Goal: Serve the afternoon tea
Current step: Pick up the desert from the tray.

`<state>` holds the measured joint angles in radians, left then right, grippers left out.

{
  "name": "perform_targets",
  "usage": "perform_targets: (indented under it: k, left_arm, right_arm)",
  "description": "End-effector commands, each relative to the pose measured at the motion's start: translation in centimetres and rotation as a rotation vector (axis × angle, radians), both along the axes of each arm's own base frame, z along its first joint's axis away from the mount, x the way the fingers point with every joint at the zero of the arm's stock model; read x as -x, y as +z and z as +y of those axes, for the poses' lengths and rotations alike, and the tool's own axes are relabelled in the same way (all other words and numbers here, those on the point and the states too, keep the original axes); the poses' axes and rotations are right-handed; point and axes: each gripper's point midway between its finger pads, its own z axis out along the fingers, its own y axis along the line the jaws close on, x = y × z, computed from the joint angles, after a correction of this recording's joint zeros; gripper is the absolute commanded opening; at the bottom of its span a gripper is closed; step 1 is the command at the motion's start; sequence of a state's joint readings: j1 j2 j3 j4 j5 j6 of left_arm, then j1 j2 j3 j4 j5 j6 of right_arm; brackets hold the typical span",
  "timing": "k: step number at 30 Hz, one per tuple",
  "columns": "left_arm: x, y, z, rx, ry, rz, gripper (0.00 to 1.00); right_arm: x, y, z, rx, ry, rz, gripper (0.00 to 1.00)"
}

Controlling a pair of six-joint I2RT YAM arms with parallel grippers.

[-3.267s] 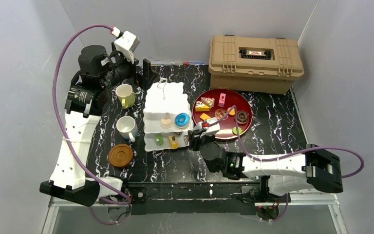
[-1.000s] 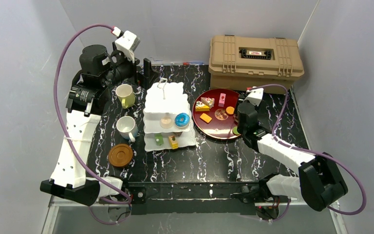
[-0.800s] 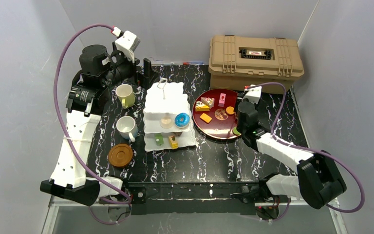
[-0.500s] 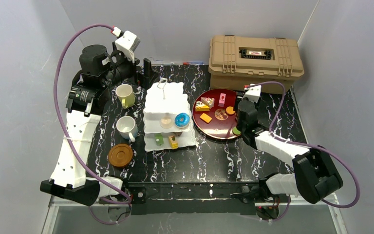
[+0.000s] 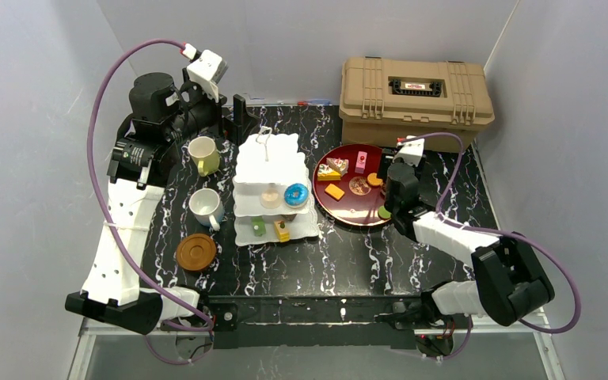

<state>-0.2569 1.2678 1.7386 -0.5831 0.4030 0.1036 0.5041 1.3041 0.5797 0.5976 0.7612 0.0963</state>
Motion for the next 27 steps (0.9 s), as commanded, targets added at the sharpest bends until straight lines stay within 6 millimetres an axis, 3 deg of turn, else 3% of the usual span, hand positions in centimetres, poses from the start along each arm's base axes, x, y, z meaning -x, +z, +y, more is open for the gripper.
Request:
perform_targets:
  k: [1,9,16,21,27]
  left_arm:
    - [0.7,0.8,0.4,0.004,0.004,-0.031,0.99]
    - [0.7,0.8,0.4,0.001,0.005,-0.033,0.99]
    - [0.7,0.8,0.3,0.009,0.001,-0.028,0.99]
    - [0.7,0.9,0.3,0.011,0.001,-0.03,1.0]
    - [0.7,0.8,0.3,0.009,0.003,-0.029,0.99]
  right_arm:
    - [-0.9,1.9,-0.1,-0.026,-0.018,-0.072,0.65]
    - [-1.0,2.9,0.2,-0.035,0.006,-0.093,0.42]
    - [-0.5,4.4,0.2,-0.028,0.033,-0.116,0.31]
    - [-0.4,7.6,0.8,-0.035,0.077,-0.18,0.29]
    - [0.5,12.3,2.8,-0.083,0.215,-0.24,0.28]
